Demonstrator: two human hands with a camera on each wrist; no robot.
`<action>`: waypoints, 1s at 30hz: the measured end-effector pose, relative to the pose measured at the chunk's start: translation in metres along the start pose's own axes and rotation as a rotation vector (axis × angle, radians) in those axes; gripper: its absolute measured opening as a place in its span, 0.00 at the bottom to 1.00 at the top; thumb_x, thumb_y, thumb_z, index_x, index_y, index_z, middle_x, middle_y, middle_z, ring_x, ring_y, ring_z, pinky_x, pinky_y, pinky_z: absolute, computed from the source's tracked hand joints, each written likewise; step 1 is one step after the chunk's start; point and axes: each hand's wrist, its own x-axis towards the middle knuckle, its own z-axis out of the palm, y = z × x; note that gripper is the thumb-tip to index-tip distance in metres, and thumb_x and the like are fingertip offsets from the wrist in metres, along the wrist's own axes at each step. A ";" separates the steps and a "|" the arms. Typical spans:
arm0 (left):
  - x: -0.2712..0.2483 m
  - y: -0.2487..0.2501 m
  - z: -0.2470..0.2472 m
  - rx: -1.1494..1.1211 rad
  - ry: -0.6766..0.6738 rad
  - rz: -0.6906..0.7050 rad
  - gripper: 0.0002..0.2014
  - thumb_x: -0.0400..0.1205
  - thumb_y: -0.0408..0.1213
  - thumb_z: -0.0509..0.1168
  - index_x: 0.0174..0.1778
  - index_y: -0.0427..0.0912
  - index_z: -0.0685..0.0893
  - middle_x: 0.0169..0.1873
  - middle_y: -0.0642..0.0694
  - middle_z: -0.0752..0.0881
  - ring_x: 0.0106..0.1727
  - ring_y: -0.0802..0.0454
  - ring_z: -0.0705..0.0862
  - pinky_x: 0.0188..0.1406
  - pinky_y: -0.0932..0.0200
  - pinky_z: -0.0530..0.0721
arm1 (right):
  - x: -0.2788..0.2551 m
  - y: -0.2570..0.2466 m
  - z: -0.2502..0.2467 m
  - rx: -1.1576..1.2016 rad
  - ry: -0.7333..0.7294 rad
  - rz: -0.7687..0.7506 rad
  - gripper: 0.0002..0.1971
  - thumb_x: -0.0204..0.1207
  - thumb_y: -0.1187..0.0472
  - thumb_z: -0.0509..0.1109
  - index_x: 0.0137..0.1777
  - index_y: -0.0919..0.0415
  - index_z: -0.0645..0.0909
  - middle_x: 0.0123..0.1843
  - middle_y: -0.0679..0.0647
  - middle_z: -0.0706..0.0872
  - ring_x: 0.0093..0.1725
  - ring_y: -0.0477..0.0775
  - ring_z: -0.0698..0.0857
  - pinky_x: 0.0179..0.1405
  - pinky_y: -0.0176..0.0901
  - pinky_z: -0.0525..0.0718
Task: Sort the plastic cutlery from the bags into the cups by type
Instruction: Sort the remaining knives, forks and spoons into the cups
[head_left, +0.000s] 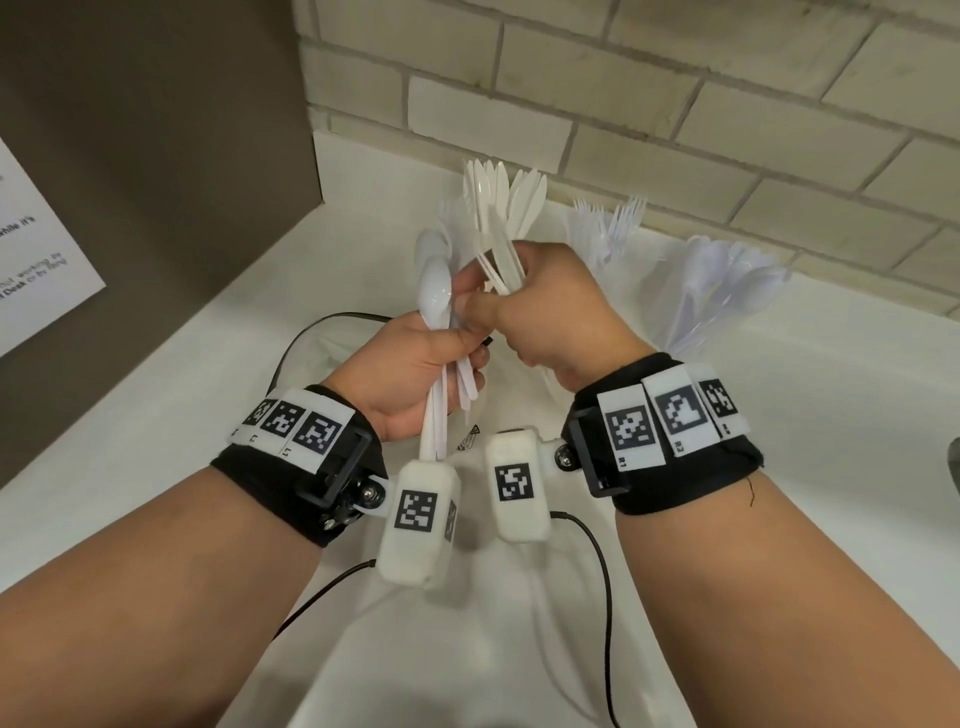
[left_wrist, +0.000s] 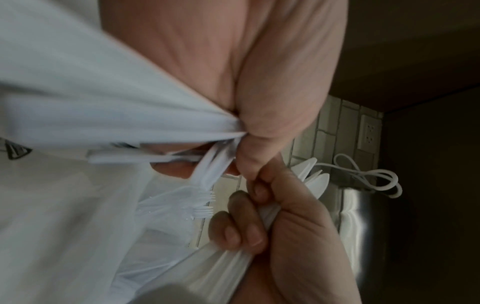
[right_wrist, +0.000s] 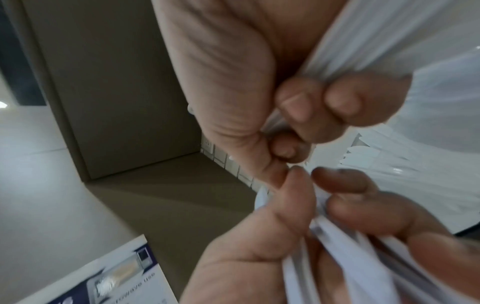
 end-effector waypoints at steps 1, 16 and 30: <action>0.000 0.000 -0.001 0.000 -0.008 -0.001 0.06 0.74 0.27 0.66 0.43 0.40 0.80 0.33 0.45 0.75 0.32 0.54 0.76 0.33 0.58 0.77 | 0.001 0.002 0.001 -0.055 0.013 -0.013 0.05 0.71 0.69 0.72 0.45 0.63 0.87 0.34 0.50 0.87 0.29 0.39 0.84 0.27 0.32 0.81; -0.006 -0.002 0.004 -0.010 -0.091 0.043 0.15 0.67 0.20 0.61 0.45 0.38 0.81 0.34 0.41 0.74 0.36 0.51 0.74 0.40 0.55 0.72 | -0.003 0.002 0.009 -0.034 0.039 -0.015 0.08 0.63 0.64 0.81 0.38 0.66 0.86 0.34 0.58 0.89 0.34 0.55 0.88 0.38 0.51 0.90; -0.005 -0.001 0.008 -0.178 -0.028 -0.016 0.21 0.86 0.50 0.51 0.63 0.43 0.83 0.57 0.39 0.82 0.59 0.43 0.79 0.67 0.49 0.73 | -0.007 0.007 0.006 0.137 -0.215 0.023 0.05 0.73 0.70 0.68 0.42 0.60 0.79 0.29 0.50 0.80 0.20 0.38 0.76 0.19 0.30 0.71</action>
